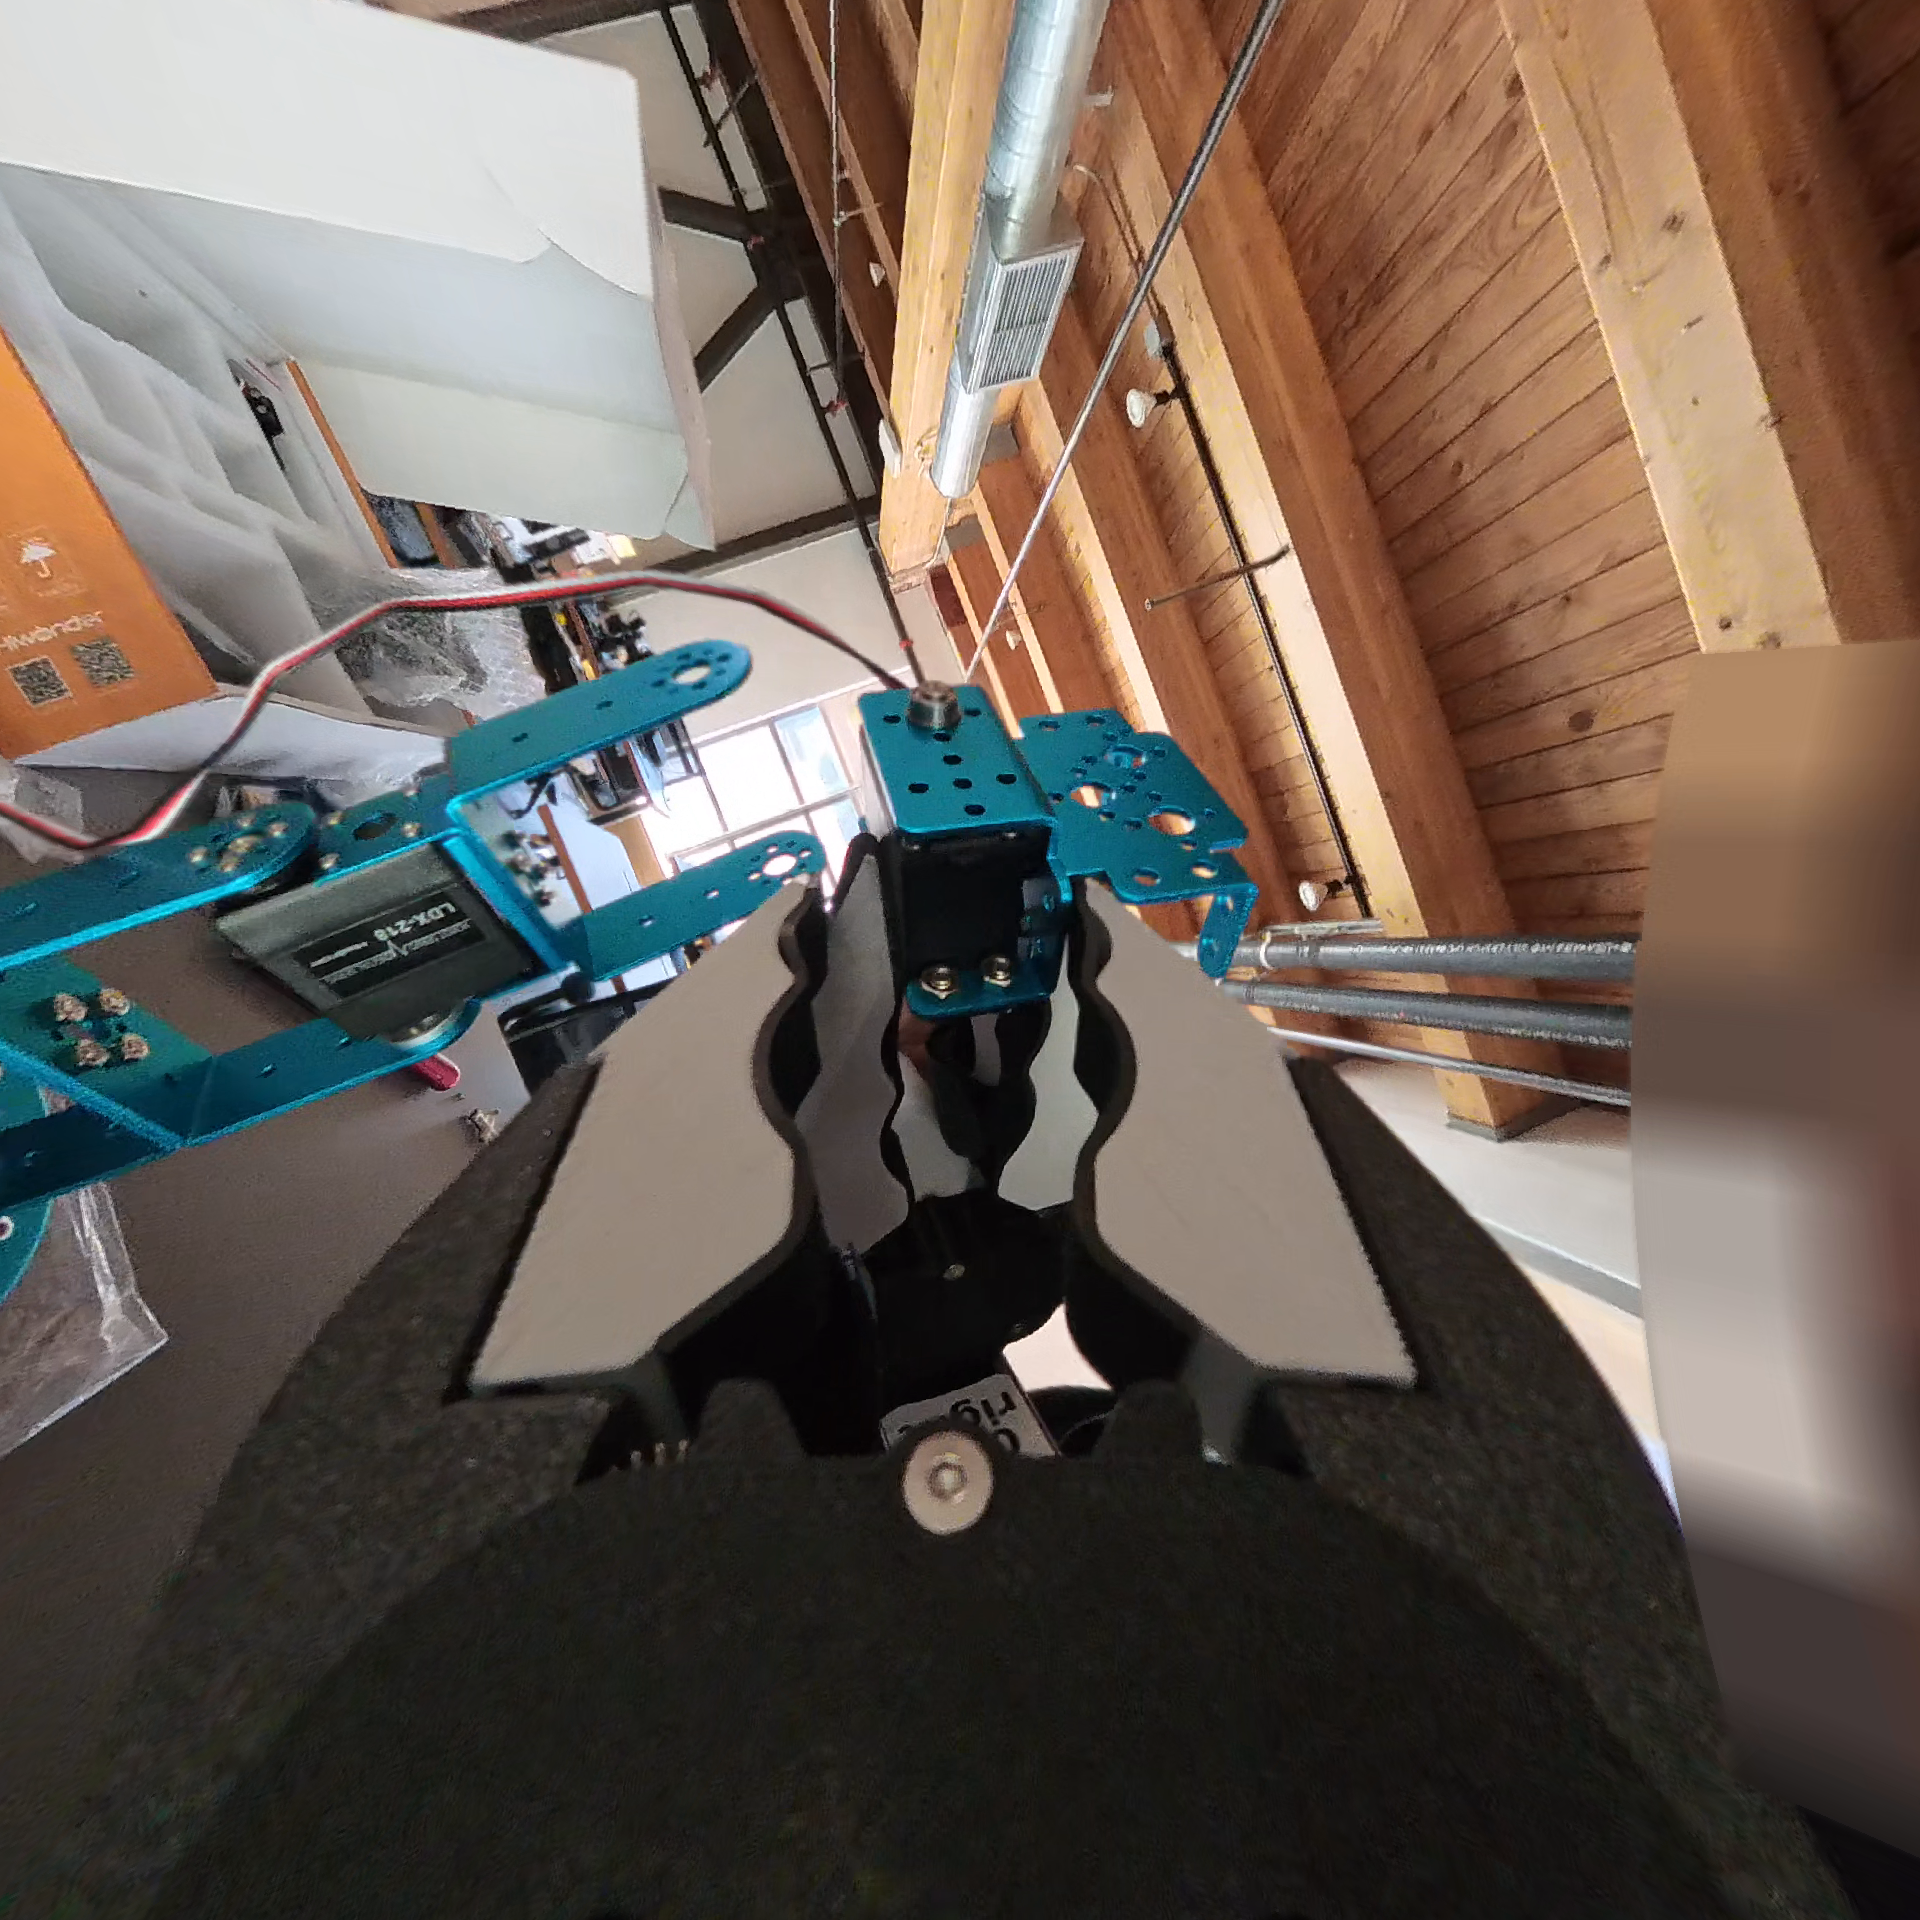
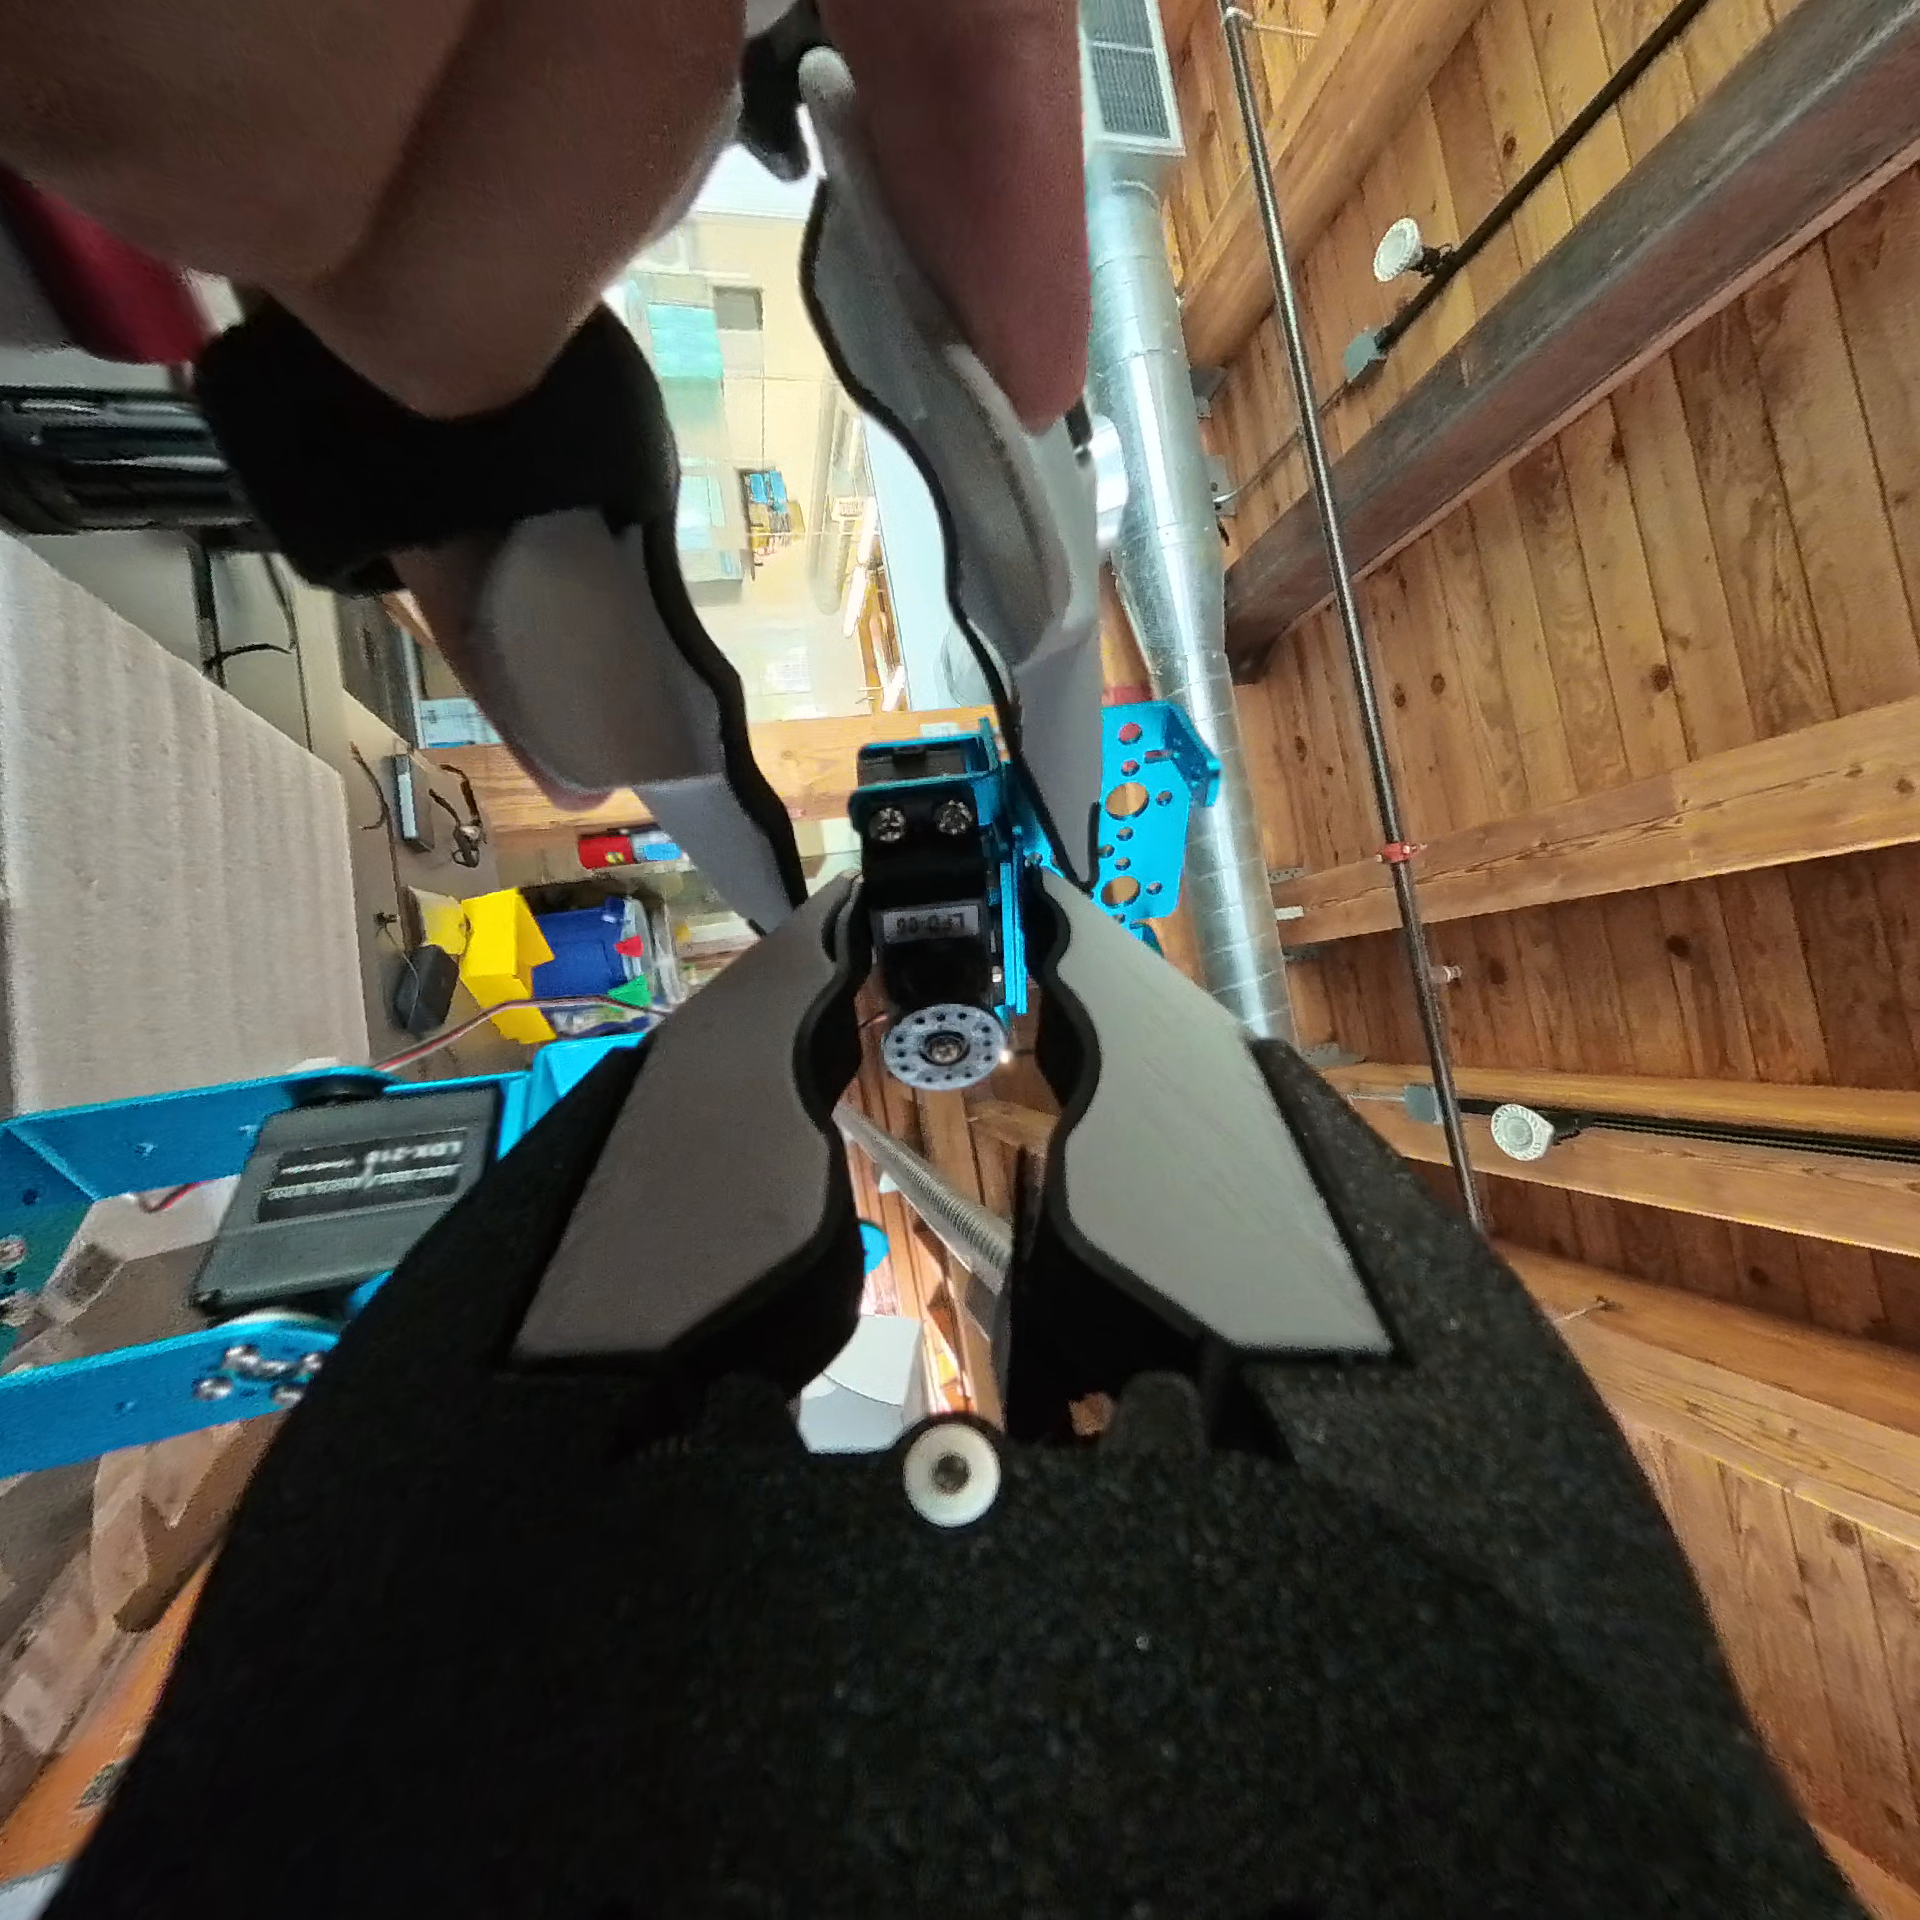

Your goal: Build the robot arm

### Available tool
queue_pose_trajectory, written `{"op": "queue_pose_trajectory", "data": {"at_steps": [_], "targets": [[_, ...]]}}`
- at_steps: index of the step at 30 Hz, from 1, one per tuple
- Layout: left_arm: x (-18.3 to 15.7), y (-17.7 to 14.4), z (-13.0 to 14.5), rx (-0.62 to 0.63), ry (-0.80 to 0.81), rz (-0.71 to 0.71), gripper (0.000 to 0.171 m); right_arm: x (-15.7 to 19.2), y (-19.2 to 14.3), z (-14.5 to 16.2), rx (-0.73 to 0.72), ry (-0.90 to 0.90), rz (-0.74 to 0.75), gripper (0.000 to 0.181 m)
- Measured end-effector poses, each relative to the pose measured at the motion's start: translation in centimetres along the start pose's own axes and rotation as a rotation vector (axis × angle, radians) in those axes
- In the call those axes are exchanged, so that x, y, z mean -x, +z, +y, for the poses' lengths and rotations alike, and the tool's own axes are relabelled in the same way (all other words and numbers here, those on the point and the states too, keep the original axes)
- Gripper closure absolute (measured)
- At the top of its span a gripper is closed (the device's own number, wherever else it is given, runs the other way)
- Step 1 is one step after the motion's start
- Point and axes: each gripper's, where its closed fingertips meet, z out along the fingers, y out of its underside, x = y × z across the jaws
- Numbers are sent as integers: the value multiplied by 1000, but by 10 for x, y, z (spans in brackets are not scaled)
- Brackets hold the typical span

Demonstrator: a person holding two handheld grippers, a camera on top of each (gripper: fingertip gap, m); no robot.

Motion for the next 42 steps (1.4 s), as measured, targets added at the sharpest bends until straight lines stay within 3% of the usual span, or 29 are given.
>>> {"op": "queue_pose_trajectory", "data": {"at_steps": [7,10,15,22,27,32,36,38,42], "targets": [[11,2,14,26,-44,-37,129,9,-17,7,25,145,-102,152],[11,10,23,36,-136,25,133,-1,-29,25,98,379,-116,135],[8,24,37,62,-187,107,133,-9,-43,47,102,613,-151,126],[3,24,37,73,-75,86,132,-15,-42,35,-9,400,-42,138],[-15,15,32,75,-155,171,133,-27,-43,16,-196,218,66,147],[2,-1,21,70,-30,34,141,-7,-33,9,-257,175,-40,147],[11,-14,0,-18,-1,-13,144,1,-30,16,-216,391,-219,143],[16,-16,0,-31,-3,-26,144,0,-32,21,-197,537,-314,128],[16,-3,8,-54,21,-9,144,-1,-41,18,-181,945,-581,118]]}}
